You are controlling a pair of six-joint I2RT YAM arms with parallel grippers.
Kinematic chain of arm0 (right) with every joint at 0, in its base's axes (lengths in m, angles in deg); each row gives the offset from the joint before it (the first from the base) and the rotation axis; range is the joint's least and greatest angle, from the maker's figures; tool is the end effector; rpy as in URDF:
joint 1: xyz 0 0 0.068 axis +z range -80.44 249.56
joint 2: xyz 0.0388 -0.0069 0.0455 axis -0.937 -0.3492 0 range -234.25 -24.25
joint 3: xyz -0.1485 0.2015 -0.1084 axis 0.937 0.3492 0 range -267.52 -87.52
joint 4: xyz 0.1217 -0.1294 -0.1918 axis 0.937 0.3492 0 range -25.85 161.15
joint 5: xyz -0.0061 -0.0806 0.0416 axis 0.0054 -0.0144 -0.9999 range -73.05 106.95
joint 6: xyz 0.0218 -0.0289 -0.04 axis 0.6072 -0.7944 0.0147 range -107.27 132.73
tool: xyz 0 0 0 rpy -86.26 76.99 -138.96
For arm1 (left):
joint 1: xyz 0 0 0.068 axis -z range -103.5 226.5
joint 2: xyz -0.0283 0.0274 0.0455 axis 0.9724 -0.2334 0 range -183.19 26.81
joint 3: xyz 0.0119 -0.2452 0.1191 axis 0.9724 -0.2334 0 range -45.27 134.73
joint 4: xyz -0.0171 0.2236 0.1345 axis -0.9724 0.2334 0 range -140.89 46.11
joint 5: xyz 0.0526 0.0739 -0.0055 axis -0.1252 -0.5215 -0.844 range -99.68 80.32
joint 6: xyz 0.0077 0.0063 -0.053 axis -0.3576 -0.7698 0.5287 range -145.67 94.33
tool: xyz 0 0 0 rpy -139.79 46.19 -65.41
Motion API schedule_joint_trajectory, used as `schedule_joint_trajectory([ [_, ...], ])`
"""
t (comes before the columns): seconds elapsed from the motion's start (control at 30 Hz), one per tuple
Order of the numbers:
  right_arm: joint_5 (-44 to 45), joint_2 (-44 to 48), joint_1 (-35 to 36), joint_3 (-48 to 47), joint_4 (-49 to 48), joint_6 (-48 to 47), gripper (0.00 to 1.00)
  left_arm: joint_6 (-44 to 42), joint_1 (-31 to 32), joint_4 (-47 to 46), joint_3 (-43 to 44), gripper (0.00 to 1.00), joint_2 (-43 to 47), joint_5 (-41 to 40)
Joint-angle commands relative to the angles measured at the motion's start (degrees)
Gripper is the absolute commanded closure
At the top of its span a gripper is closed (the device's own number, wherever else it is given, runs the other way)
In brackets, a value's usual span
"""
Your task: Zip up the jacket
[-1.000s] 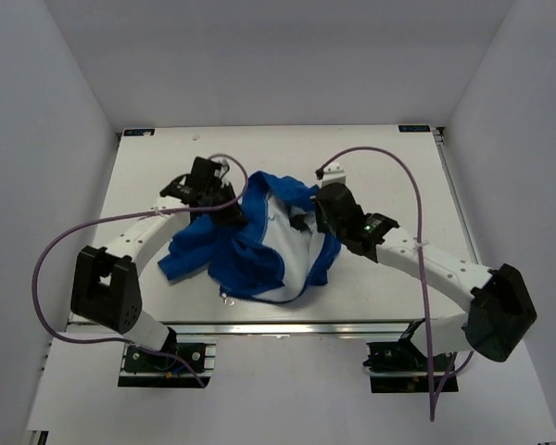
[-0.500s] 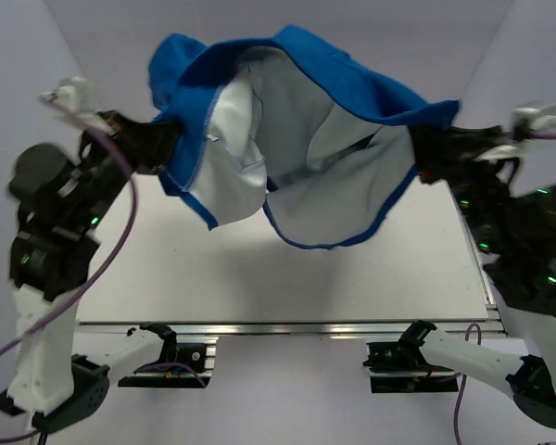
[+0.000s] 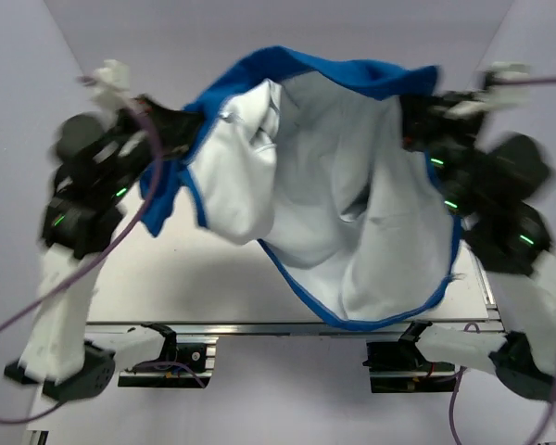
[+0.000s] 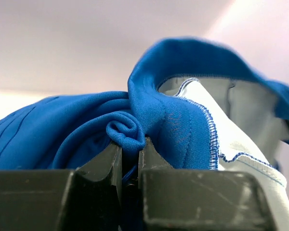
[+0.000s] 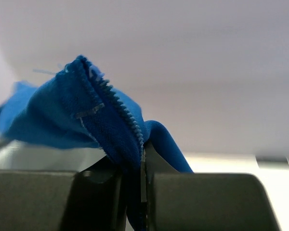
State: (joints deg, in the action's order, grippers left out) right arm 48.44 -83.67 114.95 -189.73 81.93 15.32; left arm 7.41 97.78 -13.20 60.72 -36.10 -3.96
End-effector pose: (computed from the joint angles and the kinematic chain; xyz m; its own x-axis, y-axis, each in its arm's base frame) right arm 0.0970 0.0720 0.5952 0.2842 0.3430 -0.8953 -0.2878 0.9213 0.2616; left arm 0.1354 -0.0566 0.5700 -0.1742 -0.5150 -0.8393 0.4278 0.7281 -0.5356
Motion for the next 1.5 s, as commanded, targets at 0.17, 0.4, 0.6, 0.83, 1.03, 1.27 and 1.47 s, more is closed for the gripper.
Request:
schedule_joint_trajectory([
  [0.17,-15.6,-24.1,-19.4,11.9,9.5,19.9,0.90,5.9,-3.2,6.2,-15.1,0.02,-25.1,-9.0],
  [0.4,-18.8,-40.3,-22.9,4.8,16.9,17.4,0.11,6.4,-14.0,10.4,-20.5,0.02,-34.9,-1.8],
  [0.6,-24.3,-30.4,-17.5,19.0,8.7,14.0,0.11,6.4,-14.2,6.8,-29.9,0.02,-28.8,-4.9],
  [0.83,-31.0,-33.1,-10.6,18.1,1.6,11.0,0.11,4.3,-14.2,2.2,-46.7,0.02,-28.1,1.7],
  [1.03,-20.8,-49.2,-3.3,3.4,9.2,6.2,0.11,5.2,-11.2,0.6,-52.1,0.02,-28.5,-1.9],
  [1.27,-13.9,-55.8,-3.4,-0.6,13.5,7.8,0.25,5.8,-9.9,-2.1,-52.7,0.03,-33.6,-2.4],
  [1.47,-7.8,-54.4,-3.3,2.2,10.1,8.4,0.85,5.4,-9.6,-5.1,-47.7,0.31,-39.2,-1.4],
])
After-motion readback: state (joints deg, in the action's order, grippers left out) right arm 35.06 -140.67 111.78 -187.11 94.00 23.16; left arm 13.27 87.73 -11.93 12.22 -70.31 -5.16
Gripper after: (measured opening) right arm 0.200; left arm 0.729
